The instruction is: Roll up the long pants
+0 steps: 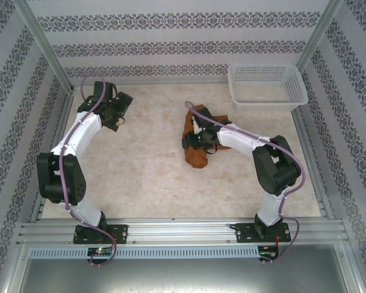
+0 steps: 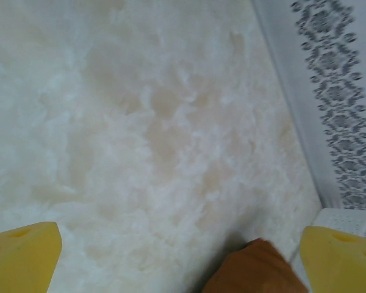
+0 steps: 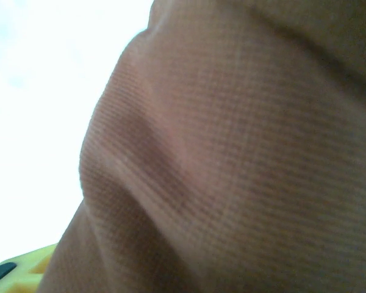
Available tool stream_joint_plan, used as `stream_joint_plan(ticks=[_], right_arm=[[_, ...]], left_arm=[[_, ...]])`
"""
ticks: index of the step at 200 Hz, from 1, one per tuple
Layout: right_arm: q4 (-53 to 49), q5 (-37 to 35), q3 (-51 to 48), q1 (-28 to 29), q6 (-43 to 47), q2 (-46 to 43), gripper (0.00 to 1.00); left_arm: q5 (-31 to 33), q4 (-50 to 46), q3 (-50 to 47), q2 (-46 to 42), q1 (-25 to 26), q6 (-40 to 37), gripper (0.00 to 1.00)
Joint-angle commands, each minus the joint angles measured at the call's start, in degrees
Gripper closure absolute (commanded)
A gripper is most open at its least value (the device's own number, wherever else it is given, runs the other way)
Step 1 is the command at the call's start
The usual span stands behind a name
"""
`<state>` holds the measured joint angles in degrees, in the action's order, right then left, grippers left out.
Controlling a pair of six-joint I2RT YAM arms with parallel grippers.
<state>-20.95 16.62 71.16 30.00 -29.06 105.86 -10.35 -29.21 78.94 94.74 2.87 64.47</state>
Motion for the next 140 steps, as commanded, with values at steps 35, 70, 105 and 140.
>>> stream_joint_plan(ticks=[35,70,105,140], right_arm=[[37.7,32.01,-8.66,-5.33,-27.52,9.96,1.0],[68.8,32.76,-12.68,-6.0,-45.78,15.56,1.0],[89.2,30.69,-10.5,-5.97,-57.98,20.98,1.0],[95.76,28.38,-7.17,-6.18,-61.35,22.44,1.0]], left_arm=[[-2.12,1.6,-4.81,-1.4,-0.42,-0.48,0.0],[-2.84,2.14,-7.76,-0.56,-0.08,-0.68,0.0],[-3.01,1.08,-8.61,-1.06,-0.06,-1.57,0.0],[-3.28,0.15,-9.87,-1.93,-0.08,-2.83,0.0]])
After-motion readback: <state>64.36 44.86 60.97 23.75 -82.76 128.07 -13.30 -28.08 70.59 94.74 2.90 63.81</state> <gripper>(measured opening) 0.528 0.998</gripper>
